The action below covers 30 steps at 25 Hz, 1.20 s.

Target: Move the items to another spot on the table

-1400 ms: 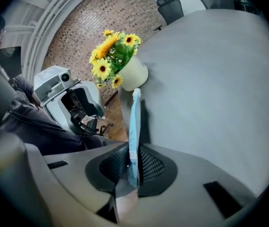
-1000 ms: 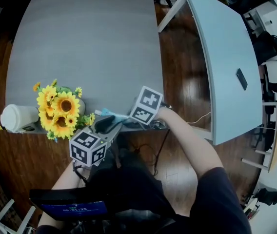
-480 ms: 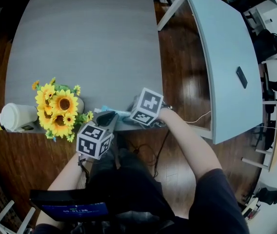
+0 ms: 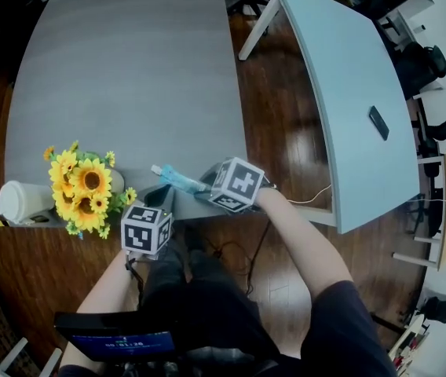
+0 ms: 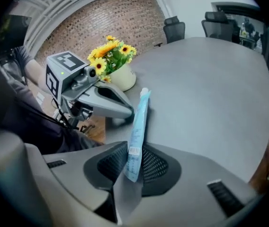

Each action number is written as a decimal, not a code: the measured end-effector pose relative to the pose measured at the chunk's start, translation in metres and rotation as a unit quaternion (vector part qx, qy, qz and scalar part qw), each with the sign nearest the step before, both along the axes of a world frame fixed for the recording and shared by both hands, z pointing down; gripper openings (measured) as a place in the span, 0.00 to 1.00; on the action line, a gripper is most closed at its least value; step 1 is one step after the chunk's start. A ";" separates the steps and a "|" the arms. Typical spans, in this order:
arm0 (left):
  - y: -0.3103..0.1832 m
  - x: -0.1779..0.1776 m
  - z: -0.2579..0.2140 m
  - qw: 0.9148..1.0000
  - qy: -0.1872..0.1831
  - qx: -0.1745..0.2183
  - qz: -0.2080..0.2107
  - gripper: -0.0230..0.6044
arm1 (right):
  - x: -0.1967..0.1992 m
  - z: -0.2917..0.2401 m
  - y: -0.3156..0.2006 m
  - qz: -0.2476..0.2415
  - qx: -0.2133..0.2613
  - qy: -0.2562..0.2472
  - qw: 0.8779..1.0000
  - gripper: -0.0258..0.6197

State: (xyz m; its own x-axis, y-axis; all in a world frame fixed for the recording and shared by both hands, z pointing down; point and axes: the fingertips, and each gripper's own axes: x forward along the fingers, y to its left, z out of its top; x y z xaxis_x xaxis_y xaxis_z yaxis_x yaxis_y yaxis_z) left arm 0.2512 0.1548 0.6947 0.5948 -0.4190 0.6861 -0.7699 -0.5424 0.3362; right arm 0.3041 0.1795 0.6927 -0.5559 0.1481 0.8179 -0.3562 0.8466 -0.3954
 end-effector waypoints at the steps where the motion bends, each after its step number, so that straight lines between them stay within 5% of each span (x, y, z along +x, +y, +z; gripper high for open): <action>1: -0.002 -0.001 -0.005 1.000 0.007 0.003 -0.006 0.02 | 0.000 0.000 0.005 -0.008 -0.014 -0.001 1.000 0.15; 7: -0.017 0.005 -0.045 0.994 -0.021 0.108 0.026 0.02 | -0.010 -0.002 0.020 -0.034 -0.085 -0.023 0.996 0.08; 11: -0.018 0.015 -0.037 0.989 -0.065 0.115 0.059 0.04 | -0.016 0.003 0.013 -0.039 -0.060 -0.015 0.997 0.11; 19: -0.029 0.004 -0.019 0.982 -0.114 0.139 0.055 0.05 | -0.021 0.006 -0.004 -0.017 -0.028 -0.026 0.999 0.19; 23: -0.032 0.002 -0.011 0.969 -0.162 0.166 0.083 0.05 | -0.013 -0.004 -0.035 0.055 0.027 -0.062 0.996 0.26; 26: -0.032 0.000 -0.006 0.957 -0.196 0.187 0.099 0.04 | 0.003 -0.025 -0.074 0.141 0.087 -0.101 0.981 0.27; 30: -0.038 -0.003 -0.016 0.965 -0.174 0.186 0.053 0.04 | 0.004 -0.044 -0.075 0.155 0.092 -0.133 0.974 0.27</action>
